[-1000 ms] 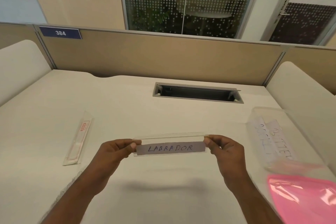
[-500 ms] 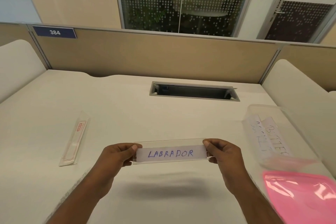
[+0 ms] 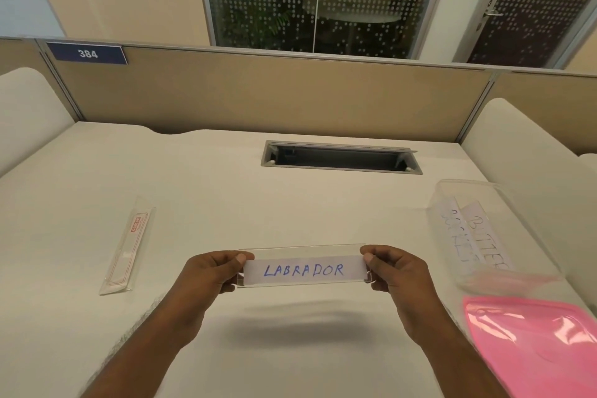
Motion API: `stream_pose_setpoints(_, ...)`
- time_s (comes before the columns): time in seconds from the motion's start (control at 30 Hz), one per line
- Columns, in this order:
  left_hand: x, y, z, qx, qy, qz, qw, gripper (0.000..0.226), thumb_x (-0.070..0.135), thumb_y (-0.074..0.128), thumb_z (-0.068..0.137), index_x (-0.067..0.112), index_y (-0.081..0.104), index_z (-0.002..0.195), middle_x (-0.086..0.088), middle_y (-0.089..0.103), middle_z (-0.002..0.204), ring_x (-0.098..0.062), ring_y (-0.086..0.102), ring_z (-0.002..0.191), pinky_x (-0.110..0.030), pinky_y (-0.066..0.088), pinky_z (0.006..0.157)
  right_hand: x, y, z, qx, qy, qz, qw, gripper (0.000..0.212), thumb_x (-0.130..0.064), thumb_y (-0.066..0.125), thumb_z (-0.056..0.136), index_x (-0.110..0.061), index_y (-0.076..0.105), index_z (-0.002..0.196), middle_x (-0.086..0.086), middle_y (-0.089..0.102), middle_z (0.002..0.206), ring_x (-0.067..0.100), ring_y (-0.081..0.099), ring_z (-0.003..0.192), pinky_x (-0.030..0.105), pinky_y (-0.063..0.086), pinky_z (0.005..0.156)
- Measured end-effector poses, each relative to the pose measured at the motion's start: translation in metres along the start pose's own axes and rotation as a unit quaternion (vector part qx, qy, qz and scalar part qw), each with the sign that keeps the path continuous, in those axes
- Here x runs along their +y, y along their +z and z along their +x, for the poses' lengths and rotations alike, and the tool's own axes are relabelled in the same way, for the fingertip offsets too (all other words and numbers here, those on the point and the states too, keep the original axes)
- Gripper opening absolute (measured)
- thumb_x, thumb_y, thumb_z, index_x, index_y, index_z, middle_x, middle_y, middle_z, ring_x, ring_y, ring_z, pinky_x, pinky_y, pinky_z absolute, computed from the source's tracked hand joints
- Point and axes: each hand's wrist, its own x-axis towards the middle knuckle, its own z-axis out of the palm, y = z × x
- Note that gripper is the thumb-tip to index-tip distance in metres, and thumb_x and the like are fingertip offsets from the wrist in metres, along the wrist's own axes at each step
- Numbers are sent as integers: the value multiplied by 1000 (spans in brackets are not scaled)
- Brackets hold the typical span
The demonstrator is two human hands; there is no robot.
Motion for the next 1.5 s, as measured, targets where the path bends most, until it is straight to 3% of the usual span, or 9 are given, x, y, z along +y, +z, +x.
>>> stream_pose_setpoints(0.23,6,16,5,-3,9,4,1000,19,17,60,95,14,79,94,-4,79,89,-17,64,76,-31,48,76,-6,-14,3,9,-8,-2,1000,12,-7,67,86,-14,76,90,-2,75,76,10,60,56,26,48,59)
stream_pose_setpoints(0.6,27,89,24,8,78,3,997,19,13,61,95,19,78,88,7,78,78,-3,63,57,-30,45,69,-34,-76,21,37,-36,-35,998,11,-9,67,86,-15,76,90,-3,74,71,10,61,57,25,49,59)
stream_pose_setpoints(0.7,33,114,30,6,87,10,996,20,14,60,95,21,77,87,7,78,77,-2,62,55,-27,46,67,-41,-102,30,61,-46,-67,995,8,-13,69,84,-12,74,91,0,72,67,13,61,59,28,49,60)
stream_pose_setpoints(0.83,42,148,37,-5,100,23,995,22,16,60,96,24,77,85,9,78,78,-9,60,64,-25,46,65,-57,-136,44,111,-106,-157,976,23,-26,74,81,-17,67,101,4,68,74,18,61,69,34,49,70)
stream_pose_setpoints(0.93,47,177,42,-22,107,35,993,20,20,60,96,25,77,87,9,78,80,-11,62,70,-23,46,65,-75,-158,52,67,-142,-264,952,31,-39,74,79,-26,68,106,-3,70,89,12,64,87,26,48,81)
stream_pose_setpoints(1.1,51,230,47,-60,134,51,988,22,20,59,97,28,75,85,16,76,76,5,65,64,-11,48,57,-99,-183,66,-103,-94,-436,889,40,-50,74,74,-33,68,111,-7,69,104,3,62,96,18,47,76)
stream_pose_setpoints(1.17,53,250,48,-69,143,54,986,23,20,58,97,30,75,84,18,76,75,6,66,66,-9,49,54,-101,-190,71,-139,-75,-444,882,42,-46,77,74,-33,68,113,-4,69,109,5,63,100,21,50,82)
stream_pose_setpoints(1.27,56,274,53,-73,141,55,986,21,22,59,96,30,74,84,12,76,82,-8,67,77,-14,50,62,-101,-202,79,-157,-56,-447,879,42,-41,77,76,-31,67,116,-1,70,113,14,65,104,35,52,93)
stream_pose_setpoints(1.5,57,307,69,-110,144,66,981,19,25,58,96,28,76,89,10,77,87,-15,67,84,-17,52,64,-92,-233,93,-176,-27,-396,901,42,-41,75,78,-29,66,117,-3,76,91,16,72,80,37,56,81)
